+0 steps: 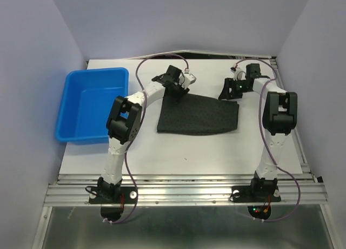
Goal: Fold and stack the skirts
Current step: Fold the skirt
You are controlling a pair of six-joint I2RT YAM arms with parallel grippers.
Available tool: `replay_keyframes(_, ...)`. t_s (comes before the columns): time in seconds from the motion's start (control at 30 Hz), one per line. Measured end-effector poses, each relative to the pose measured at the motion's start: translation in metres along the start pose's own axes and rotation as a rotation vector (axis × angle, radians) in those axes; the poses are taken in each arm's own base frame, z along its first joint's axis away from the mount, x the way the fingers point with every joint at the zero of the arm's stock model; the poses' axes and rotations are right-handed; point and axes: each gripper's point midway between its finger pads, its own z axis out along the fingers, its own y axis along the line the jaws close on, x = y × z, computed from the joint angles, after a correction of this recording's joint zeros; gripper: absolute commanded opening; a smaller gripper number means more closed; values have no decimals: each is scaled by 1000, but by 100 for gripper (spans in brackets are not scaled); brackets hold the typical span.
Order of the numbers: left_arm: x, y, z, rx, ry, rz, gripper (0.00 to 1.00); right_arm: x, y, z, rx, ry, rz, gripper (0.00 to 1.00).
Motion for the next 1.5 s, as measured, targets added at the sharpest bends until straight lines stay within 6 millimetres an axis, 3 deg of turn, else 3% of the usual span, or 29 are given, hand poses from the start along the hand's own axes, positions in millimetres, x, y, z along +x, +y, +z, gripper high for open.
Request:
replay_keyframes(0.07,-2,4,-12,-5,-24,-33,50,11,2,-6,2,8,-27,70)
replay_keyframes(0.13,10,-2,-33,12,-26,-62,50,40,11,-18,-3,50,-28,69)
replay_keyframes(0.3,66,-41,-108,98,24,-126,45,93,38,-46,-26,133,-17,67)
replay_keyframes(0.4,93,-60,-129,124,56,-123,43,128,56,-62,-57,186,9,66)
replay_keyframes(0.57,154,-83,-124,166,214,-130,41,164,81,-75,-123,263,83,66)
replay_keyframes(0.73,176,-91,-99,189,315,-149,40,190,95,-76,-182,315,143,64)
replay_keyframes(0.83,153,-85,-84,180,276,-152,40,202,100,-77,-196,347,171,64)
replay_keyframes(1.0,112,-69,-56,157,209,-151,40,204,103,-78,-205,354,176,64)
replay_keyframes(1.13,70,-46,-27,108,129,-136,41,202,108,-78,-228,349,191,65)
replay_keyframes(1.23,47,-25,-12,57,71,-133,45,198,119,-76,-270,342,217,72)
replay_keyframes(1.3,43,-17,-11,36,53,-136,47,198,127,-74,-299,345,218,77)
replay_keyframes(1.43,42,-1,-22,16,9,-143,49,206,130,-77,-310,380,184,78)
replay_keyframes(1.5,48,0,-46,23,-24,-148,52,207,126,-83,-301,394,172,78)
